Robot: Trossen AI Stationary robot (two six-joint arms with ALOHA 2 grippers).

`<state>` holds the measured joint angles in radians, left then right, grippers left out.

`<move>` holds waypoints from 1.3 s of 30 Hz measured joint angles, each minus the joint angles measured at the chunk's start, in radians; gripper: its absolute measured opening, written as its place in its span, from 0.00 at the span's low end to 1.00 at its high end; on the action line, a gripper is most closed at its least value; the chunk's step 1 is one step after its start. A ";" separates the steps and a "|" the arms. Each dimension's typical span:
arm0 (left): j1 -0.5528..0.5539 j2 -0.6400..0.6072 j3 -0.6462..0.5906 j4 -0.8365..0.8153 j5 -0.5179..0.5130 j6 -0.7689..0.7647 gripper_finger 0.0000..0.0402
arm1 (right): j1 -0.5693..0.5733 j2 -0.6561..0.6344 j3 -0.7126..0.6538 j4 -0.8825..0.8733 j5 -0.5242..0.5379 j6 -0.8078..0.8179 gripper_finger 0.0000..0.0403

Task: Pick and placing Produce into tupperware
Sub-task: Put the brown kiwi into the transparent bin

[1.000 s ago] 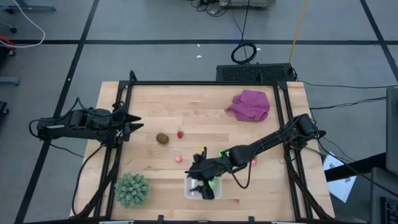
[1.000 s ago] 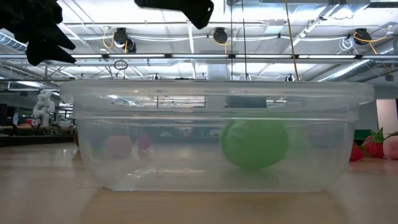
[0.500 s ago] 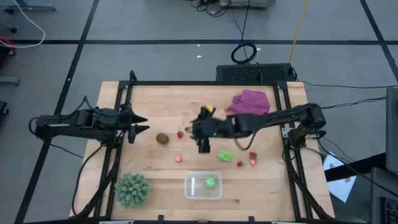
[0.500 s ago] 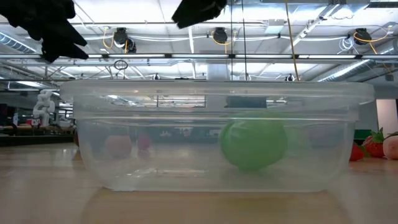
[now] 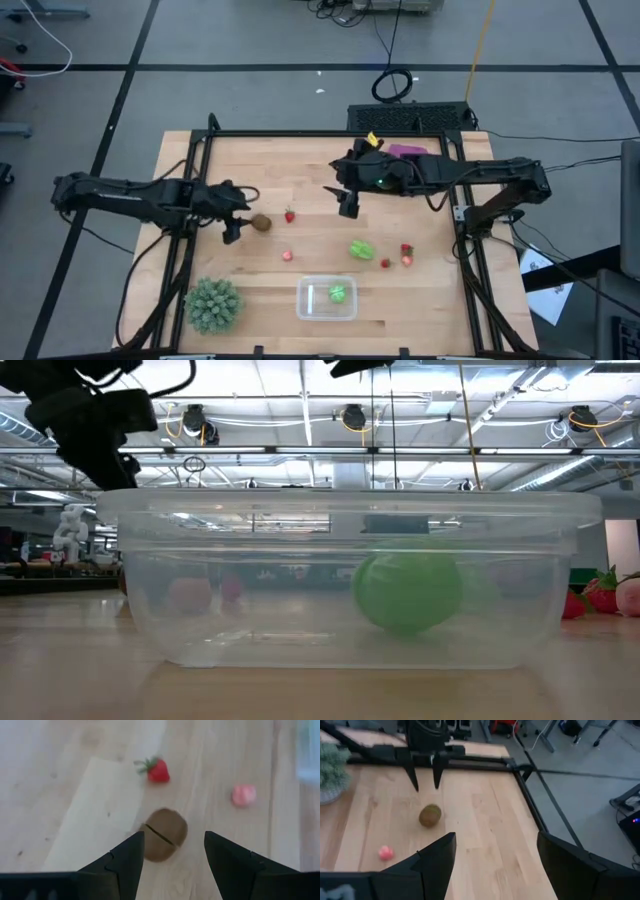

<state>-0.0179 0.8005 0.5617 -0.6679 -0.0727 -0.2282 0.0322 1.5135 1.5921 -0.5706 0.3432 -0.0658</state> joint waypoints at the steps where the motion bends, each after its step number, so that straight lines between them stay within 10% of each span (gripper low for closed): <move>1: -0.004 0.021 0.000 0.001 0.011 0.022 0.53 | 0.000 0.000 0.000 -0.010 -0.002 0.000 0.66; 25: -0.040 0.182 0.000 0.132 -0.026 0.316 0.53 | 0.000 -0.001 -0.001 -0.040 -0.003 0.001 0.66; 39: -0.045 0.179 0.000 0.225 -0.014 0.193 0.53 | 0.000 -0.001 -0.001 -0.041 -0.003 0.002 0.66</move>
<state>-0.0624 0.9798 0.5621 -0.4431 -0.0872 -0.0354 0.0322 1.5127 1.5913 -0.6117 0.3397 -0.0643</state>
